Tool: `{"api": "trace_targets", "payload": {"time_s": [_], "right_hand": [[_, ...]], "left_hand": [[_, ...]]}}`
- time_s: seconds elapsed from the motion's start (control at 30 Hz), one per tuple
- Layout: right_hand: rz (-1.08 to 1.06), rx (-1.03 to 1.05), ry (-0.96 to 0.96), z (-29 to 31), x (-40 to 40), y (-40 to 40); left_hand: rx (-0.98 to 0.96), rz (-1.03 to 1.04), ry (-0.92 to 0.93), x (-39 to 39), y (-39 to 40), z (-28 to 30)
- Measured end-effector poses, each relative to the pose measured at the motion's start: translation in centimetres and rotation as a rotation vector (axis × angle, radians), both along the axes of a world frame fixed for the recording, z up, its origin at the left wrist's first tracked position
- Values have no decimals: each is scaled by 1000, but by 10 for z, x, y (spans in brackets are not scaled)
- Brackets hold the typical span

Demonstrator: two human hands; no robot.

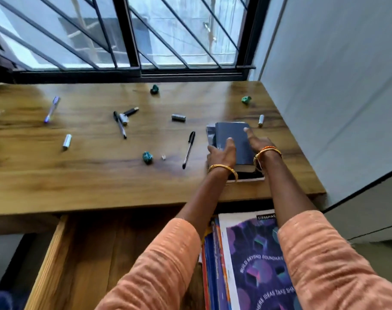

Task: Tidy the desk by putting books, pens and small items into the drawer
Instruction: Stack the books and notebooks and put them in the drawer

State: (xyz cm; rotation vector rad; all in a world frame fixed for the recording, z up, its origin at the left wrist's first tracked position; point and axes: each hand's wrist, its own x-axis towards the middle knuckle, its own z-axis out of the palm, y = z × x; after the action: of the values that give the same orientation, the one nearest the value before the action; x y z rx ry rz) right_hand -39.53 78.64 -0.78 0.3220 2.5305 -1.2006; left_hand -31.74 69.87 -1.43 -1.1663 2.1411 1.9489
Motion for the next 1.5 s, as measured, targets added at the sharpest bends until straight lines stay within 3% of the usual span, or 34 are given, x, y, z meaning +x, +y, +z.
{"api": "trace_targets", "payload": {"time_s": [0.13, 0.23, 0.4, 0.53, 0.67, 0.77, 0.97, 1.17, 1.27, 1.5], "right_hand": [[-53, -96, -44, -4, -8, 5], [-109, -139, -77, -7, -1, 10], [-161, -229, -118, -7, 30, 18], [-101, -447, -212, 2, 77, 24], [29, -626, -182, 8, 144, 32], [88, -826, -325, 3, 194, 33], [191, -709, -443, -38, 281, 12], [158, -566, -449, -87, 337, -9], [102, -506, -425, -135, 341, -13], [20, -247, -324, -104, 364, -20]], "left_hand": [[253, 86, -77, -21, -26, 7], [454, -38, -39, -19, -37, 12], [380, -83, 39, 4, -23, 7], [267, -185, 127, 47, -26, 16], [384, -301, 312, 120, -39, 19], [447, -360, 302, 179, -53, 4], [573, -145, 177, 284, -54, -47], [336, -40, 69, 347, -63, -91], [310, -61, 1, 360, -65, -102], [91, -224, -184, 366, -62, -116]]}}
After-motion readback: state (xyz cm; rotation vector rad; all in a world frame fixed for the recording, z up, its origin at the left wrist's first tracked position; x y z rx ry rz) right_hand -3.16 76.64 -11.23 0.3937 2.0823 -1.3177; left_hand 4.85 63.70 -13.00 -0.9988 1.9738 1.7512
